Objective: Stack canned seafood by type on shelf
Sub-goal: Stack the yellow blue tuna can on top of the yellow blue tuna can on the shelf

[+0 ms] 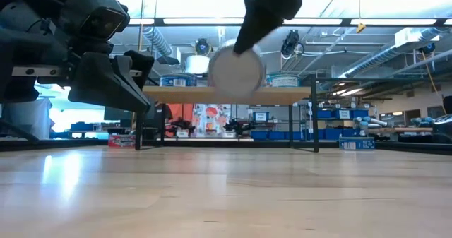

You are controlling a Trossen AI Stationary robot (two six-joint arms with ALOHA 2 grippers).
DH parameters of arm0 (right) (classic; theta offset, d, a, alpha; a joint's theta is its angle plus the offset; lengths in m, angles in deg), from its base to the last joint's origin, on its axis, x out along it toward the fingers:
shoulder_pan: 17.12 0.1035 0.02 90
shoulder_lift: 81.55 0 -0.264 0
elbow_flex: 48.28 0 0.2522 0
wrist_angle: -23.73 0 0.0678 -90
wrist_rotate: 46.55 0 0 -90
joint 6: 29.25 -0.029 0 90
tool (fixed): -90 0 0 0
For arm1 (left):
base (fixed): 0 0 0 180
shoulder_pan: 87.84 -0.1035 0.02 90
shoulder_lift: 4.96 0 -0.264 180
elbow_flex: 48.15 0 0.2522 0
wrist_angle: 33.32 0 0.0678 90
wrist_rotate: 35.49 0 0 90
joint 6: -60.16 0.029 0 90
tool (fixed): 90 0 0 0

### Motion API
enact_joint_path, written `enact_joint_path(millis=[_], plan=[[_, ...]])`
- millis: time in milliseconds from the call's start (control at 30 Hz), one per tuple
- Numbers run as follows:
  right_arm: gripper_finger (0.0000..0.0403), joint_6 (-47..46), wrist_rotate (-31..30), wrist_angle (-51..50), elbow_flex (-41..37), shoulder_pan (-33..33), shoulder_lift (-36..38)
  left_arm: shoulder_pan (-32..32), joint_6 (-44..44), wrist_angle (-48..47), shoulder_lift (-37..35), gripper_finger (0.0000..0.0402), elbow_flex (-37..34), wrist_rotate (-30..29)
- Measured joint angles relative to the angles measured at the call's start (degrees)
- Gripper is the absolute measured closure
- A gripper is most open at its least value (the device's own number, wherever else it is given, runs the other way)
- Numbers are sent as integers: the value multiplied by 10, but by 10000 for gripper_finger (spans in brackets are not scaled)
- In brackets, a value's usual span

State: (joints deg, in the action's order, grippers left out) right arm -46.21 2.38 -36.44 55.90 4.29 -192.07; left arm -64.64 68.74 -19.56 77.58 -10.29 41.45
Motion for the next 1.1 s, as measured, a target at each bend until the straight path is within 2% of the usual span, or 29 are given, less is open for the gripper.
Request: enact_joint_path(millis=[200,300,367,567,667,833,1100], plan=[[250,57,-197,-169,82,-6,0,0,0,0,0,398,0,0],[250,106,-286,-203,93,-18,1,0,1,0,0,398,0,0],[250,139,-320,-209,93,-29,1,0,3,0,0,398,0,0],[250,172,-327,-241,78,-83,0,0,3,0,0,398,0,-2],[249,139,-330,-285,62,-114,0,0,3,-2,0,398,0,-2],[248,33,-349,-357,32,-155,0,0,4,-3,0,398,0,-2],[247,-4,-319,-356,-5,-187,0,0,10,-3,0,398,0,-2]])
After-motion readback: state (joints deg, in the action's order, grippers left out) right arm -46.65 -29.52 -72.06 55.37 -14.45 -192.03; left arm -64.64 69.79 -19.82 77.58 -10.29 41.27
